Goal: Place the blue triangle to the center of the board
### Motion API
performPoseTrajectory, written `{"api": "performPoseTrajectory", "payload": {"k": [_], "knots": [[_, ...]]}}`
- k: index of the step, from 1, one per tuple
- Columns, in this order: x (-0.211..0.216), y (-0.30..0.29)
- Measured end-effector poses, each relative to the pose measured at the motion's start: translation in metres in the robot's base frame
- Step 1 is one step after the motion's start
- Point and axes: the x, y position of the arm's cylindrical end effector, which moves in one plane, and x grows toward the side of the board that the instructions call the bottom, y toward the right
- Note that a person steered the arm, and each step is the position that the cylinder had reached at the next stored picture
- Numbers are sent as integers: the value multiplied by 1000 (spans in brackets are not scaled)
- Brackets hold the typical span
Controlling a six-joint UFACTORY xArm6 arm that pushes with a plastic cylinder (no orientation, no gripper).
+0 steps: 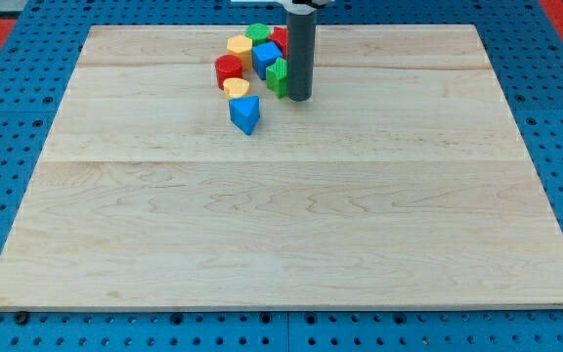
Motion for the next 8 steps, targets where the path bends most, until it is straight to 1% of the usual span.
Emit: {"api": "performPoseTrajectory", "payload": {"k": [2,3,4,5,6,7,8], "knots": [[5,-5],[5,-22],[13,-52],[38,-69],[50,-74],[50,-79],[48,-126]]}}
